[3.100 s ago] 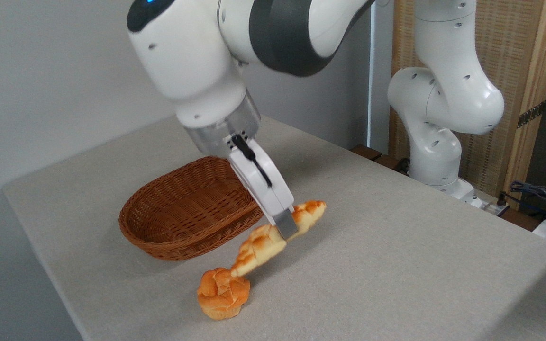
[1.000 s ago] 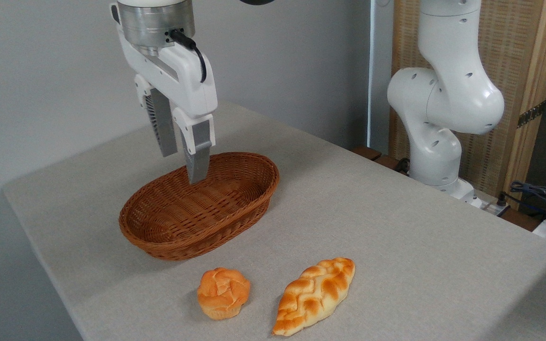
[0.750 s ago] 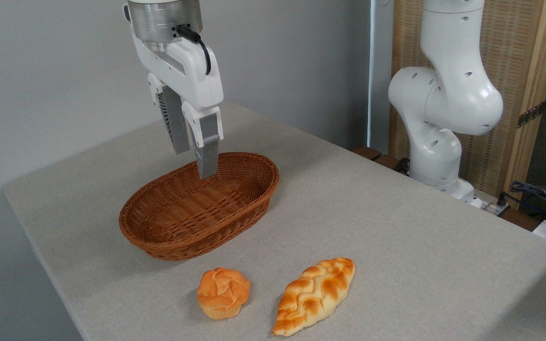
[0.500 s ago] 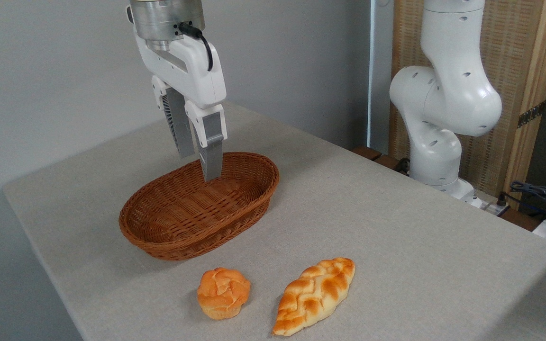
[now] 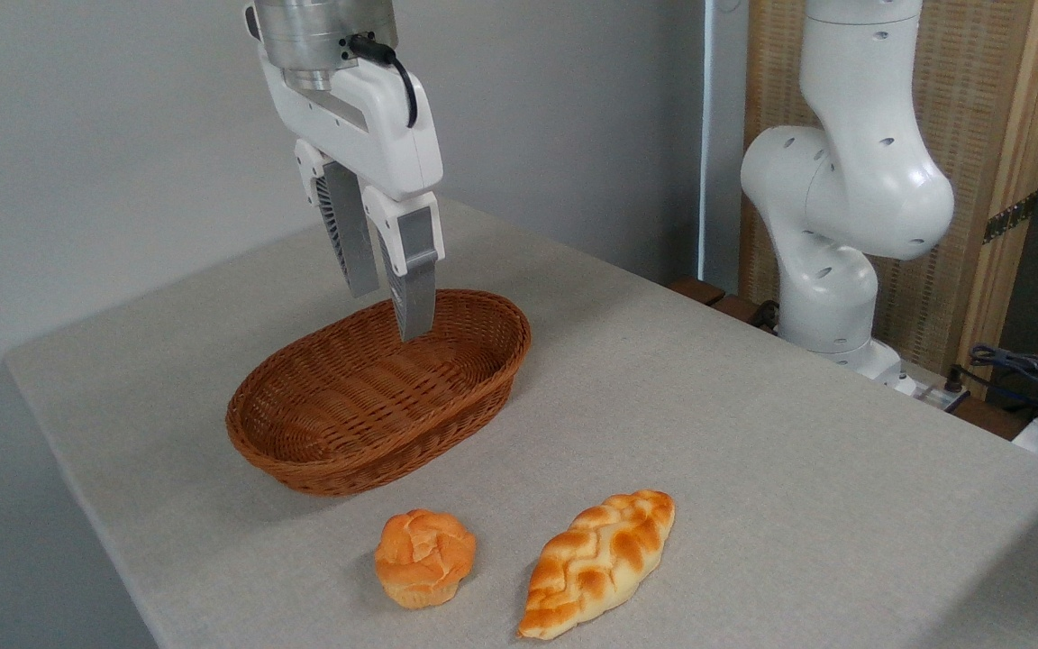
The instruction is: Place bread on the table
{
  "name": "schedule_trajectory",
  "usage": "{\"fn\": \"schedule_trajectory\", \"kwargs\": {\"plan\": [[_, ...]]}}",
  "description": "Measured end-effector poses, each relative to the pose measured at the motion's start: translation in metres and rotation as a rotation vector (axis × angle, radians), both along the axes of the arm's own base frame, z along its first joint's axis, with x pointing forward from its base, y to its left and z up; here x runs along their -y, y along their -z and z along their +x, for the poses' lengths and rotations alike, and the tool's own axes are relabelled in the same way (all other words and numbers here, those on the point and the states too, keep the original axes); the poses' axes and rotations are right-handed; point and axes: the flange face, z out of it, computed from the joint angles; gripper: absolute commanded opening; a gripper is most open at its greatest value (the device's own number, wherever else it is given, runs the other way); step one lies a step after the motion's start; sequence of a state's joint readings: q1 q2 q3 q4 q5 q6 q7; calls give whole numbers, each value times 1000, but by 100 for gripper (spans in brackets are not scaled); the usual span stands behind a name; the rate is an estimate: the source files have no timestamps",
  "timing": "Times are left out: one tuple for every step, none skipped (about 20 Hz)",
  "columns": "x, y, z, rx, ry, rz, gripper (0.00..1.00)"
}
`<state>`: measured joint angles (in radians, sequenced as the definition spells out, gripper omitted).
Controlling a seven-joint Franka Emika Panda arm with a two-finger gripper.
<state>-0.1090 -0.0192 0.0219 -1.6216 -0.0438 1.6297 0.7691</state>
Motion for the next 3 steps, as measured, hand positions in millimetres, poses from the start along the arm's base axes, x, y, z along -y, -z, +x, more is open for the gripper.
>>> {"fn": "schedule_trajectory", "kwargs": {"plan": [[0, 0, 0, 0, 0, 0, 100], [0, 0, 0, -1, 0, 0, 100], [0, 0, 0, -3, 0, 0, 100]]}}
